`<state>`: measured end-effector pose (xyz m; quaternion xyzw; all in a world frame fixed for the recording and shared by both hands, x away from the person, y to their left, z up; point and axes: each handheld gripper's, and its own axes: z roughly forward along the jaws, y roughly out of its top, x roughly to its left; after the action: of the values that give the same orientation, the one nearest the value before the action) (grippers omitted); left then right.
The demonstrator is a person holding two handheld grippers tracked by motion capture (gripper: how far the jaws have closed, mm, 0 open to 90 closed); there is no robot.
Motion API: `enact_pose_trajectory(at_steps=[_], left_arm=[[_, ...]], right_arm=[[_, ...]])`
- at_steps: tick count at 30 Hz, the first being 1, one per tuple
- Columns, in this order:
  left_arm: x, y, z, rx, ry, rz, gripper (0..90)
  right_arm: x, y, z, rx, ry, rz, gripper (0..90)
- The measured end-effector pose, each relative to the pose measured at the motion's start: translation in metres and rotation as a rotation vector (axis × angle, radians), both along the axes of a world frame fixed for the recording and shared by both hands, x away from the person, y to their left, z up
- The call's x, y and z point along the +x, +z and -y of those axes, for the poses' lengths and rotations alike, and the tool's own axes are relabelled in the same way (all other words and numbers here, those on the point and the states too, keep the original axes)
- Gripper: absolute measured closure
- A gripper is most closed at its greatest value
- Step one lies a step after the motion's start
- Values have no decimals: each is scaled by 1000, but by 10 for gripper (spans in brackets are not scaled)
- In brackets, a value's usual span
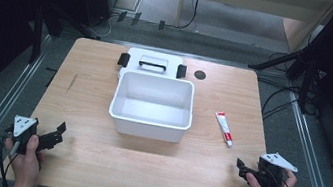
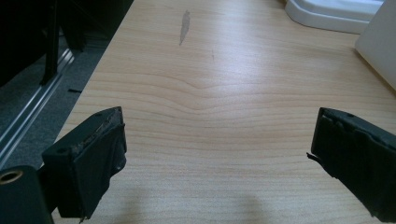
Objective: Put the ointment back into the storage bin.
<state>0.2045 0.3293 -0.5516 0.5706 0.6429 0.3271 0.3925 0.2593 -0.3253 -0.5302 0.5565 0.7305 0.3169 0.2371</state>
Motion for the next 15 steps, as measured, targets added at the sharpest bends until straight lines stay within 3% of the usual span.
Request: enact_pose_trajectory(at_steps=[3,15], left_arm=[[0,0,0,-5,0,1,38],[0,0,-1,-16,-1,3,38]], right_arm=[[5,5,-4,-42,10,-46,172],[32,28,-14,-119,59,-198,170]])
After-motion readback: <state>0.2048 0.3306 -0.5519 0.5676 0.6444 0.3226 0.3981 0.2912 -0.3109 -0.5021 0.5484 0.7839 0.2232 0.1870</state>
